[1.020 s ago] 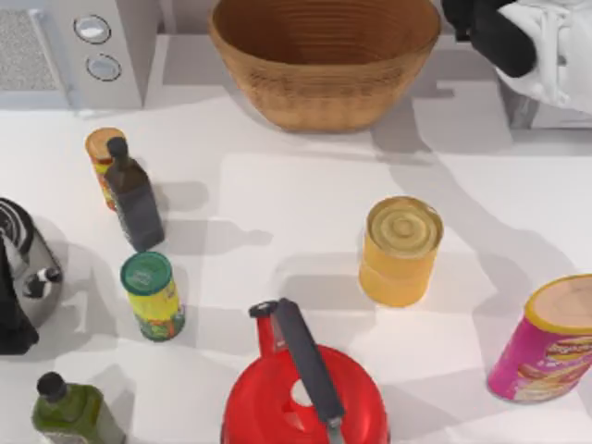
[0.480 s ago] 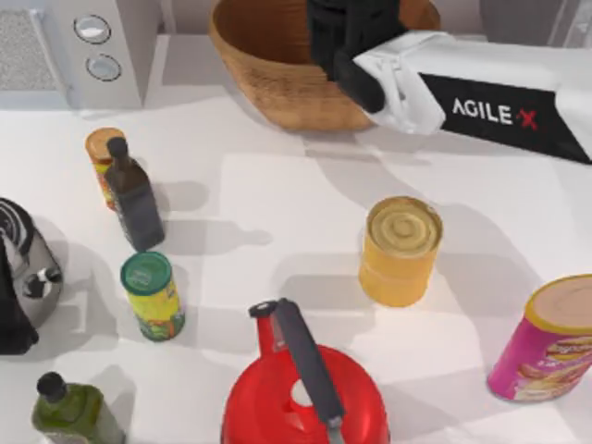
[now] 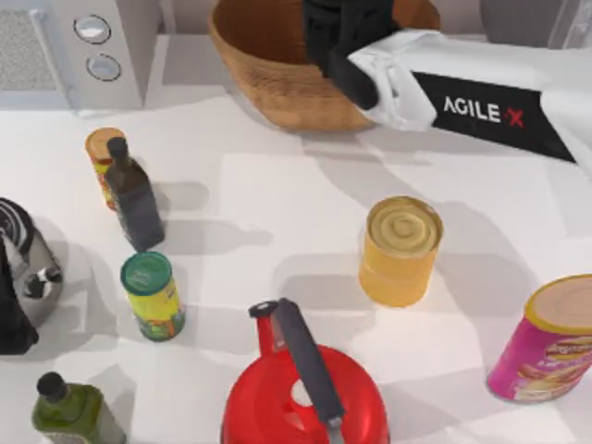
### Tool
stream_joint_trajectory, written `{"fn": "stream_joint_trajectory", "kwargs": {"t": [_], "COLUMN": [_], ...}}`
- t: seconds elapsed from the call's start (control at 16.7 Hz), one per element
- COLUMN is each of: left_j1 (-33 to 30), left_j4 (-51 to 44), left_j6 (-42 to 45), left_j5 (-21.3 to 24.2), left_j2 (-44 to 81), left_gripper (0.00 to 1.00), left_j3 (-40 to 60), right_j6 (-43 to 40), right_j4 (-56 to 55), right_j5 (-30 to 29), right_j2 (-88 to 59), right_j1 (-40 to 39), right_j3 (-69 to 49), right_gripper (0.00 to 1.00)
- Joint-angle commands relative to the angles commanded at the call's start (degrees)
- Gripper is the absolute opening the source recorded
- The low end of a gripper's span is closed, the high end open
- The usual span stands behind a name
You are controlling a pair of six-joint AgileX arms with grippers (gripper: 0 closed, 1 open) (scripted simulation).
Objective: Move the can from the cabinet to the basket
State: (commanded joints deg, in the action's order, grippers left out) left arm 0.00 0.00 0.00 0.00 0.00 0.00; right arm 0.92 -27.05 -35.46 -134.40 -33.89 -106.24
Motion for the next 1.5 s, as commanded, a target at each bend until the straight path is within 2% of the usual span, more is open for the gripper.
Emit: {"fn": "stream_joint_trajectory", "kwargs": {"t": [0.42, 1.2, 1.5], "left_j1": [0.0, 0.0, 0.0], "left_j4": [0.0, 0.0, 0.0], "left_j6": [0.0, 0.0, 0.0], "left_j5": [0.0, 0.0, 0.0], "left_j2": [0.0, 0.0, 0.0], "left_gripper": [1.00, 1.00, 1.00], "left_j3": [0.0, 0.0, 0.0], "right_j6": [-0.1, -0.1, -0.1], "right_j4": [0.7, 0.7, 0.7], "right_j5": [0.7, 0.7, 0.7], "right_j2": [-2.5, -2.5, -2.5], "right_j1": [0.6, 0.6, 0.6], "right_j3": [-3.7, -3.7, -3.7], "right_gripper": [0.00, 0.98, 1.00]}}
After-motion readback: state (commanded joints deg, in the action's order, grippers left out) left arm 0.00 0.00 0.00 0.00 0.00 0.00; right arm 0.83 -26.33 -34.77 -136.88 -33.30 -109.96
